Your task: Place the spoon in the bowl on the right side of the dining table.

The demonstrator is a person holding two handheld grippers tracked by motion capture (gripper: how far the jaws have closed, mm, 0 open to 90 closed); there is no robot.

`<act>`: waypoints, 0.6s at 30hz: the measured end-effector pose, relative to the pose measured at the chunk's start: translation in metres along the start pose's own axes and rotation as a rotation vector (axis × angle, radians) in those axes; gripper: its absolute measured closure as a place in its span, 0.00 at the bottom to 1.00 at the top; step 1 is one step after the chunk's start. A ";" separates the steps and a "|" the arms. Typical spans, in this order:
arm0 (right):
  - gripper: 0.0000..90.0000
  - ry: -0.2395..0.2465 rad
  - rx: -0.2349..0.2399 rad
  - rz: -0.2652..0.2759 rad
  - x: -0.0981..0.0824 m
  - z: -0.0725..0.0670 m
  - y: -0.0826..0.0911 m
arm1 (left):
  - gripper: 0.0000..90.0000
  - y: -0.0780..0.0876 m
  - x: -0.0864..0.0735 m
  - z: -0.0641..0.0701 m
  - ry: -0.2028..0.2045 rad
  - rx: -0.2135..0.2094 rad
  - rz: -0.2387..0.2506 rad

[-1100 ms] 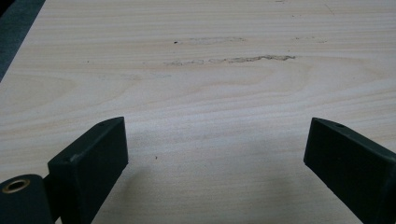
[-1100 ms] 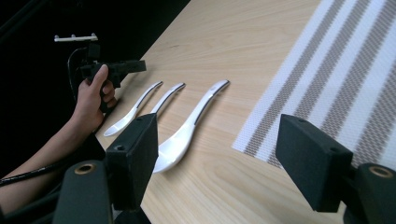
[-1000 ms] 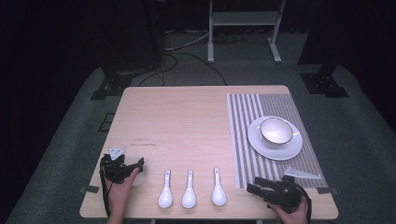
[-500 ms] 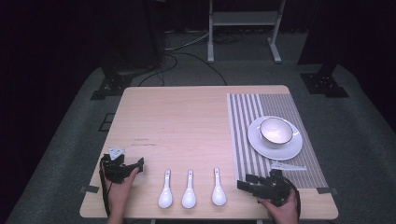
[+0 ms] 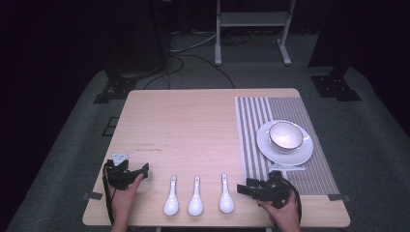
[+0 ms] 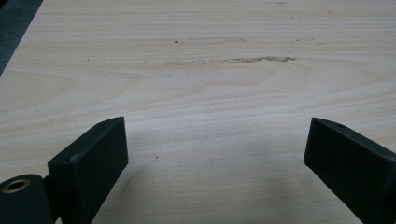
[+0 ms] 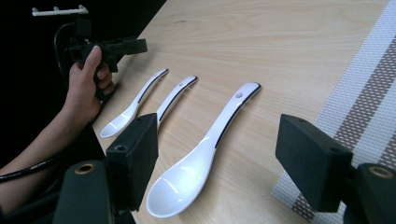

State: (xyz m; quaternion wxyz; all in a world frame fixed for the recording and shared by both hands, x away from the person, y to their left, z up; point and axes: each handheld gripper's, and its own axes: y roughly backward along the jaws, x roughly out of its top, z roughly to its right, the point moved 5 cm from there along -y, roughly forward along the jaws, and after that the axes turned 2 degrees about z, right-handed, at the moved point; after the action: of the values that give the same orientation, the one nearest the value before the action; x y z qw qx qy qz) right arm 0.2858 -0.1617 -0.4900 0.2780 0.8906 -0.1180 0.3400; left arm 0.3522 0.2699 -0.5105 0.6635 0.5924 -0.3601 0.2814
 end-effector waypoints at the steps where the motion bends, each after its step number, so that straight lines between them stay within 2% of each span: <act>1: 0.32 0.000 0.000 0.000 0.000 0.000 0.000 | 0.06 0.000 0.000 0.000 0.000 0.000 0.000; 8: 0.32 0.003 0.005 -0.023 0.004 -0.001 -0.013 | 0.06 0.000 0.000 0.000 0.001 -0.002 0.002; 18: 0.32 -0.007 0.004 -0.040 0.007 0.001 -0.021 | 0.06 0.000 0.000 0.000 -0.002 0.000 0.002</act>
State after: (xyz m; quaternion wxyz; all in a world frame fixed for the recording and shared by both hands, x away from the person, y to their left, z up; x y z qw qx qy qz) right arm 0.3003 -0.1449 -0.4945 0.2825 0.8946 -0.1002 0.3316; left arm 0.3519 0.2702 -0.5103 0.6628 0.5923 -0.3614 0.2815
